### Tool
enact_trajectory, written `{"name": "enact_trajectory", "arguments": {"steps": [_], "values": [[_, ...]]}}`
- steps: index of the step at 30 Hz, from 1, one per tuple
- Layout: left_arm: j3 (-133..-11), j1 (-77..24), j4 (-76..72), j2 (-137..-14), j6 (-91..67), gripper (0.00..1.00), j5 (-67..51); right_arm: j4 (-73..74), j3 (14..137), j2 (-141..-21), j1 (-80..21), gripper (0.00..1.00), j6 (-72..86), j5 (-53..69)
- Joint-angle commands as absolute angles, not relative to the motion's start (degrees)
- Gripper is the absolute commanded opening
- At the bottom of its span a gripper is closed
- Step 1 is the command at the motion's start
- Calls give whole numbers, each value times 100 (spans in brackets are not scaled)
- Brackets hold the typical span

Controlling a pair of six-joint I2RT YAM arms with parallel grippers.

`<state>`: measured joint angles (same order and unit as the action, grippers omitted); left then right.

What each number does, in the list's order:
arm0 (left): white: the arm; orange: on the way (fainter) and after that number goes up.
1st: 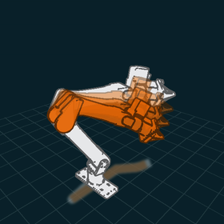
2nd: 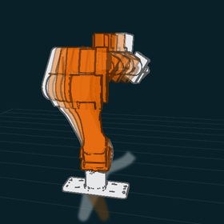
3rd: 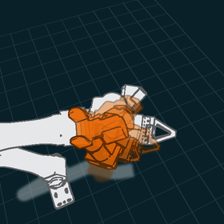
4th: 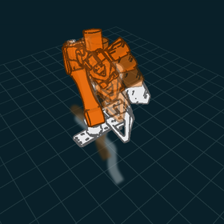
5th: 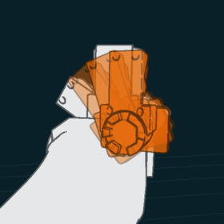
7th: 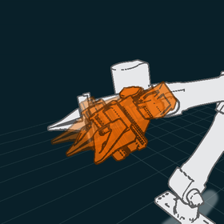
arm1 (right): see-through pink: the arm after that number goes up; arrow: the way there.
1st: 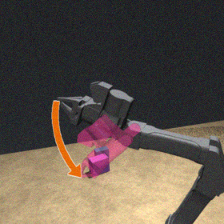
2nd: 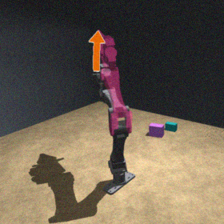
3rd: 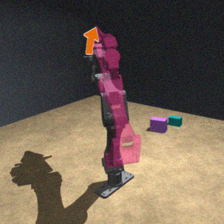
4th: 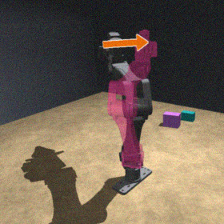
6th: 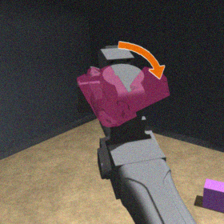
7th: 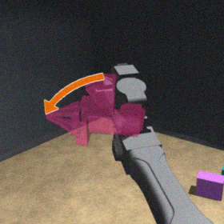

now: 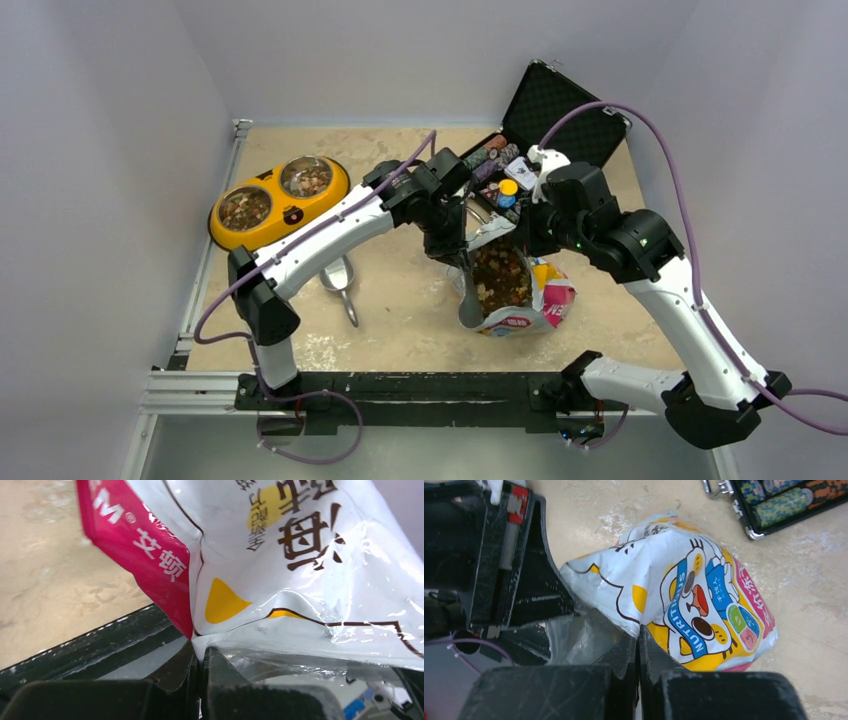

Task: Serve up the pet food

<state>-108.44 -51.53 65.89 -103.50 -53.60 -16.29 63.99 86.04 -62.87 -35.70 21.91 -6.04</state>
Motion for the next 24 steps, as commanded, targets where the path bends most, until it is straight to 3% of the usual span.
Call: {"name": "enact_trajectory", "arguments": {"steps": [1,7,8,9,10,11,12,20,24], "values": [[-11193,-4871,8033,-9829,-5525,0,576,5762,8781,-6336,-3682,0,1733,-56],[-10149,-4264,8302,-8292,-6318,0,1733,6091,9632,-7301,-5158,0,910,-168],[-9897,-4194,8200,-8044,-6397,0,1740,6125,9748,-7444,-5371,9,856,-156],[-9653,-4142,8109,-7793,-6494,0,1729,6145,9825,-7542,-5533,23,842,-150],[-9431,-4116,8042,-7577,-6596,0,1706,6093,9838,-7594,-5689,42,828,-123],[-9216,-4083,7975,-7391,-6699,0,1682,6005,9795,-7590,-5835,70,808,-129],[-9064,-4060,7957,-7229,-6834,0,1660,5880,9636,-7550,-5973,80,787,-197],[-8833,-3933,8036,-6751,-7135,0,1404,4671,8146,-6884,-6976,91,432,-734],[-8755,-3929,8042,-6679,-7181,0,1394,4049,7695,-6702,-7075,90,-275,-378]]}}
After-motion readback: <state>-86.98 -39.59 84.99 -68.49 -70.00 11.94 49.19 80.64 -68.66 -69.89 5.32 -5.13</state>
